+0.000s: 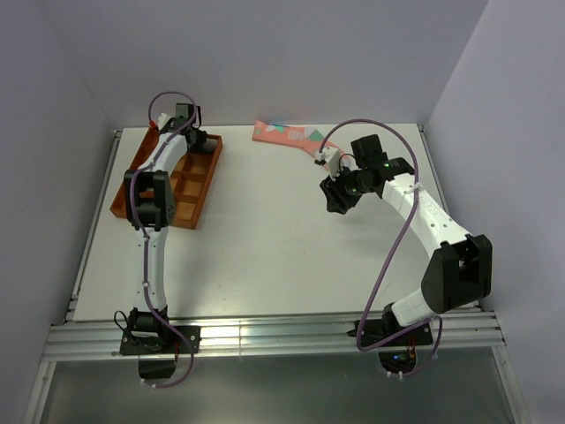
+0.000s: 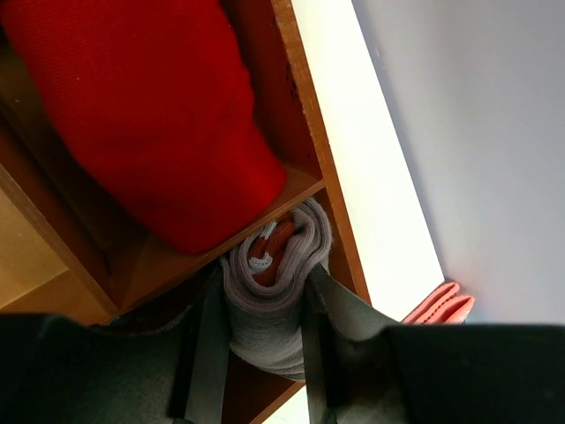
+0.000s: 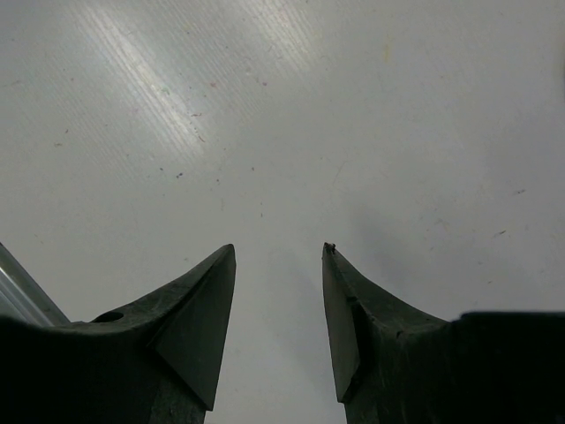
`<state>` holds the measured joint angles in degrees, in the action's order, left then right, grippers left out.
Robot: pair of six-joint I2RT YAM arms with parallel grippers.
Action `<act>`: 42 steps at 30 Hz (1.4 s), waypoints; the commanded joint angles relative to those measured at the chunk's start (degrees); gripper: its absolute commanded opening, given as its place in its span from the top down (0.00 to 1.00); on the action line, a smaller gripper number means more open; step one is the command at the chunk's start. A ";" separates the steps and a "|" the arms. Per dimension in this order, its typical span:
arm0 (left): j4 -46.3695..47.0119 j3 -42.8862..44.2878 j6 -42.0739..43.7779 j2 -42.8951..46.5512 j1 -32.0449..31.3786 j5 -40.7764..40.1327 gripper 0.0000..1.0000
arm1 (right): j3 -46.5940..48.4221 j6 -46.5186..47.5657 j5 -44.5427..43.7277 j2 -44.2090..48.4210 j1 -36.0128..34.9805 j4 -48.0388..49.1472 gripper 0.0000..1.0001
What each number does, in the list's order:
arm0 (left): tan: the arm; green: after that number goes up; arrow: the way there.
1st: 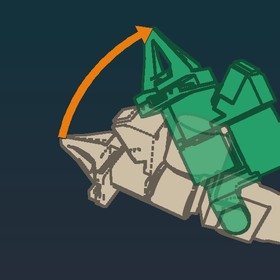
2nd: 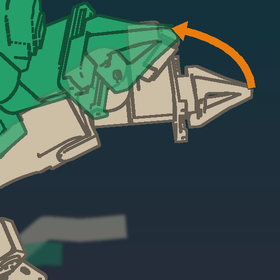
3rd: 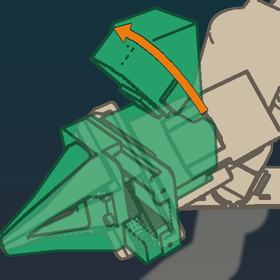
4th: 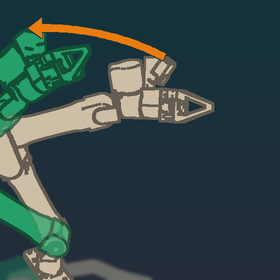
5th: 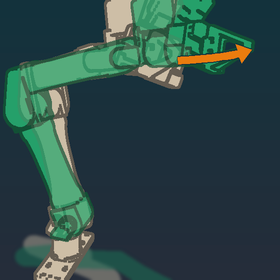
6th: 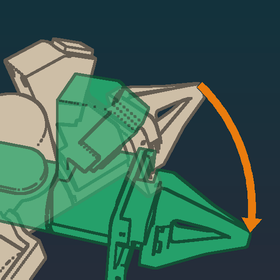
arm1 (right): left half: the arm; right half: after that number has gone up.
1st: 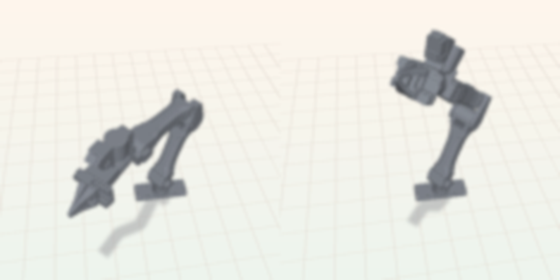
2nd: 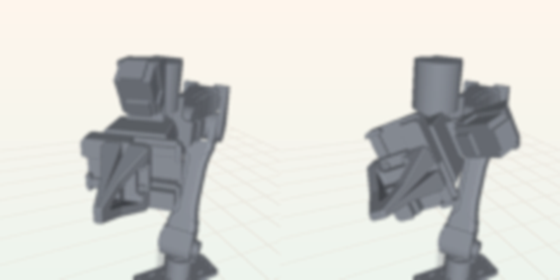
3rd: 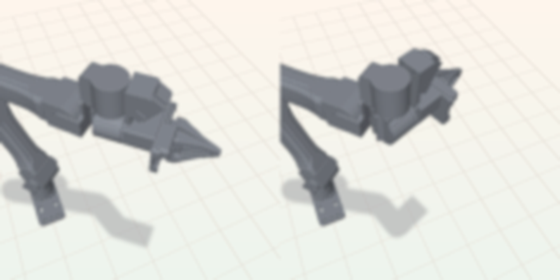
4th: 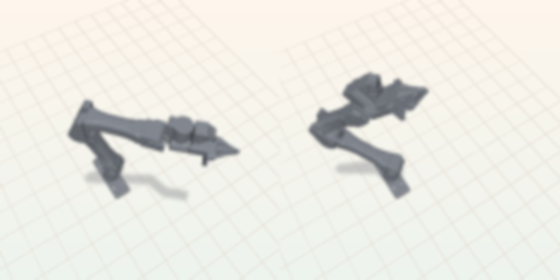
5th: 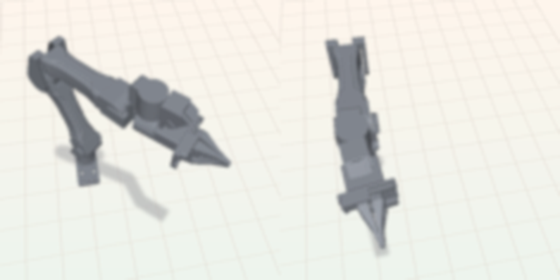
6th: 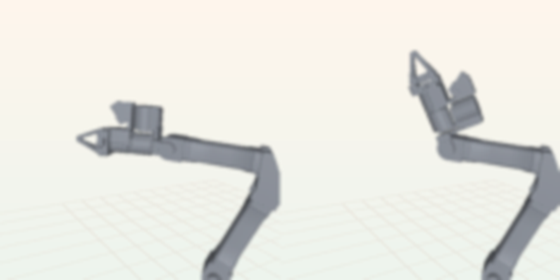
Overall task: Roll the socks
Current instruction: Place the sock in the storage box.
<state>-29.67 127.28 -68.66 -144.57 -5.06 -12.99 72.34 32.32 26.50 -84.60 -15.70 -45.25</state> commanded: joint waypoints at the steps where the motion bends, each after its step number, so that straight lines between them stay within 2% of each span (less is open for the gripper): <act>1: -5.13 -1.25 1.25 1.31 0.58 -3.44 0.62 | 2.37 0.29 0.83 -0.57 0.50 -0.10 0.49; 5: -5.40 -0.98 1.78 2.01 0.58 -4.23 0.55 | 2.64 0.38 1.01 -0.92 0.50 -0.19 0.49; 11: -4.08 -1.95 2.57 3.94 0.58 -4.06 0.52 | 2.55 0.56 0.92 -1.27 0.50 -0.18 0.49; 22: -2.94 1.91 4.94 5.35 0.40 -2.30 0.50 | 2.72 0.82 1.36 -1.97 0.50 -0.18 0.49; 42: -2.59 0.07 5.65 10.71 -0.30 -2.65 0.49 | 2.64 0.73 1.62 -1.71 0.41 -0.45 0.49</act>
<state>-32.58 126.65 -64.10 -139.70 -5.06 -14.50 72.36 32.53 27.14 -86.65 -15.70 -45.30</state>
